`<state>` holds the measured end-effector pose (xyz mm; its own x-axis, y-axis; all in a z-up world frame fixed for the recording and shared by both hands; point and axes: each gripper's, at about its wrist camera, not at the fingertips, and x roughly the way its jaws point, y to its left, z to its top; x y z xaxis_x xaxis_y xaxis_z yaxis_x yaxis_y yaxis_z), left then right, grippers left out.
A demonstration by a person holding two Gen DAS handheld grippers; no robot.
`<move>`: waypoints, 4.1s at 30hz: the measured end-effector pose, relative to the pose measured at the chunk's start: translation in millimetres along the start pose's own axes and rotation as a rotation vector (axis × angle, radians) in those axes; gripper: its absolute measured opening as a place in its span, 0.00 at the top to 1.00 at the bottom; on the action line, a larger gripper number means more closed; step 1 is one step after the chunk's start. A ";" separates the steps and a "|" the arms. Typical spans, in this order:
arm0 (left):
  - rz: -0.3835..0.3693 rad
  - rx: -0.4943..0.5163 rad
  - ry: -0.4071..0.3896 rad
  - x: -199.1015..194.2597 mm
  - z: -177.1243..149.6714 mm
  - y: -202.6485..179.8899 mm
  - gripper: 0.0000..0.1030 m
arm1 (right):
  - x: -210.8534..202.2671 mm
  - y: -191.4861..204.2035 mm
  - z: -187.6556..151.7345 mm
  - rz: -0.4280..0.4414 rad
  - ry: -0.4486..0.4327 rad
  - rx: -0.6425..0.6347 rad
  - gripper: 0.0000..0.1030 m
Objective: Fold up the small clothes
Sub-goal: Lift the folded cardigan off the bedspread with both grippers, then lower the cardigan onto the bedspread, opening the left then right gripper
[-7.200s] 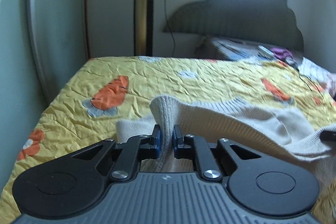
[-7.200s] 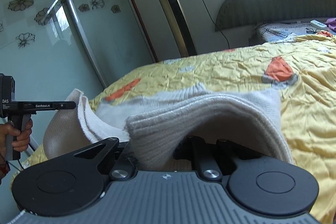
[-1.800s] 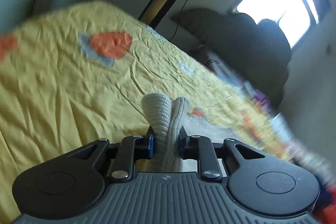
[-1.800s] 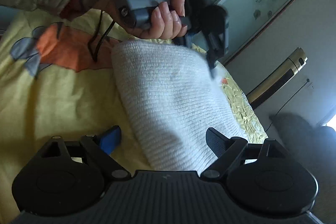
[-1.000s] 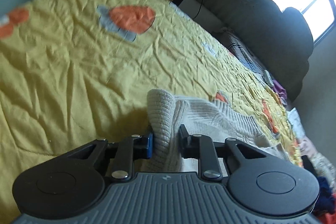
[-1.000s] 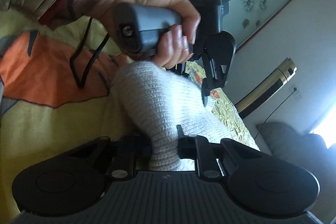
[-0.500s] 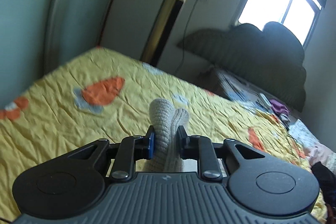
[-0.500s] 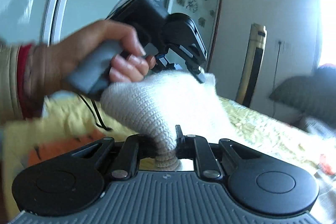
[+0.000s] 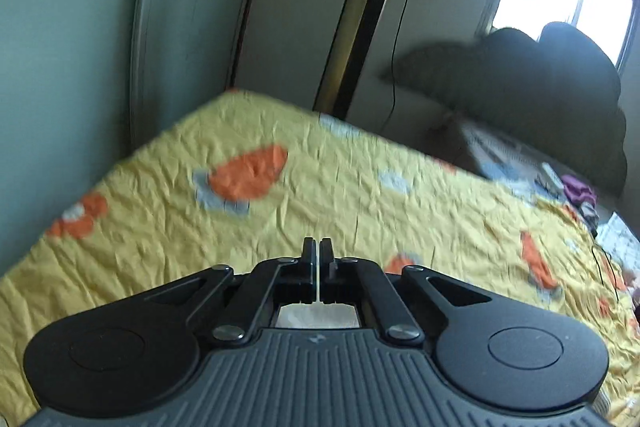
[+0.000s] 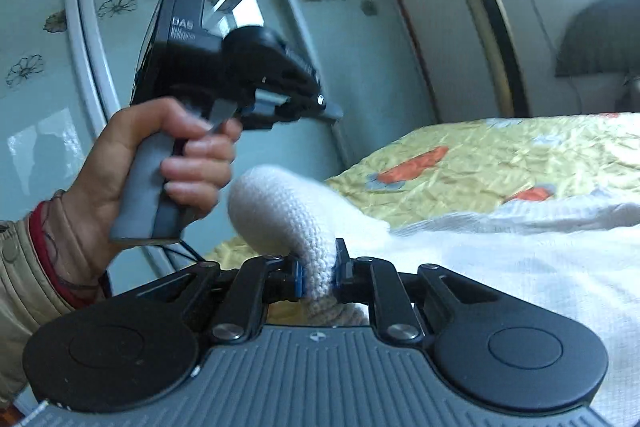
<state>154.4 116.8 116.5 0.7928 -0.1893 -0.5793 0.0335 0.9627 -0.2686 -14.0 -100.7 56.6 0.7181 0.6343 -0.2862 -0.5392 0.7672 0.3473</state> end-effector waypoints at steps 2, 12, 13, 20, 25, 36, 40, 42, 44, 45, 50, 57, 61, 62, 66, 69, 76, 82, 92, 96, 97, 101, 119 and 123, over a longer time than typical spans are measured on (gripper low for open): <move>-0.020 -0.008 0.067 6.9 -10.6 13.4 0.92 | -3.0 5.5 -4.7 -0.013 0.031 -0.043 0.83; -0.307 -0.494 0.320 34.7 -91.2 139.7 0.14 | 10.0 42.2 -31.6 -0.031 0.110 -0.232 0.83; -0.339 -0.516 0.349 41.1 -98.6 141.0 0.14 | 11.6 42.3 -30.4 -0.033 0.110 -0.231 0.83; -0.486 -0.589 0.373 82.2 -107.3 111.9 0.14 | 4.9 42.1 -25.1 -0.047 0.086 -0.237 0.83; -0.352 -0.540 0.365 93.7 -99.5 104.9 0.57 | 11.0 54.8 -31.8 -0.067 0.133 -0.372 0.83; -0.210 -0.364 0.184 43.3 -67.9 61.6 0.78 | 3.5 50.2 -31.6 -0.075 0.072 -0.334 0.83; -0.200 -0.243 0.099 24.7 -45.9 15.2 0.78 | -17.3 39.9 -23.6 -0.096 0.003 -0.299 0.83; -0.198 -0.185 0.068 17.0 -38.7 -9.5 0.78 | -29.4 33.7 -20.3 -0.111 -0.030 -0.281 0.83; -0.200 -0.132 0.040 9.4 -33.8 -33.8 0.78 | -42.4 26.5 -17.5 -0.130 -0.061 -0.266 0.83; -0.201 -0.105 0.029 6.8 -31.9 -46.2 0.78 | -49.0 22.8 -16.6 -0.141 -0.075 -0.258 0.83; -0.221 0.008 -0.012 0.1 -30.1 -107.0 0.78 | -82.0 0.5 -12.9 -0.200 -0.131 -0.217 0.83; -0.268 0.114 -0.008 7.9 -36.8 -181.0 0.78 | -123.2 -34.1 -15.2 -0.286 -0.193 -0.154 0.84; -0.293 0.145 0.019 22.5 -45.2 -216.5 0.78 | -141.1 -54.4 -19.5 -0.335 -0.220 -0.114 0.84; -0.301 0.150 0.029 27.3 -47.1 -225.5 0.78 | -144.2 -58.6 -20.0 -0.347 -0.224 -0.105 0.84; -0.318 0.184 0.076 50.0 -59.4 -261.7 0.78 | -158.1 -76.8 -24.9 -0.393 -0.238 -0.070 0.84; -0.323 0.211 0.112 67.1 -74.2 -287.6 0.78 | -167.9 -91.7 -29.3 -0.429 -0.247 -0.035 0.84; -0.280 0.293 0.203 109.2 -119.0 -329.5 0.78 | -184.4 -139.1 -54.4 -0.453 -0.241 0.170 0.84; -0.256 0.394 0.191 114.9 -140.3 -345.8 0.73 | -189.0 -170.5 -80.9 -0.411 -0.229 0.374 0.84; -0.262 0.409 0.195 113.1 -141.9 -353.3 0.60 | -186.7 -181.7 -95.6 -0.389 -0.211 0.477 0.84; -0.277 0.409 0.197 110.8 -141.5 -353.7 0.48 | -187.0 -182.0 -88.1 -0.392 -0.205 0.488 0.84; -0.280 0.413 0.192 109.1 -141.6 -354.1 0.41 | -187.2 -181.8 -88.4 -0.392 -0.204 0.495 0.84; -0.276 0.444 0.144 97.3 -141.5 -356.4 0.35 | -191.0 -182.7 -90.4 -0.390 -0.202 0.523 0.83; -0.120 0.410 0.022 25.1 -154.1 -222.0 0.20 | -198.2 -212.3 -66.5 -0.456 -0.253 0.620 0.79; -0.166 0.358 0.074 11.7 -180.0 -185.7 0.20 | -203.9 -213.9 -74.8 -0.483 -0.193 0.605 0.81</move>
<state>48.0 -98.9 21.1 0.7130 -0.3485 -0.6084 0.3778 0.9219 -0.0854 -78.0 -387.0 -26.1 0.9049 0.1750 -0.3880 0.1432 0.7332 0.6648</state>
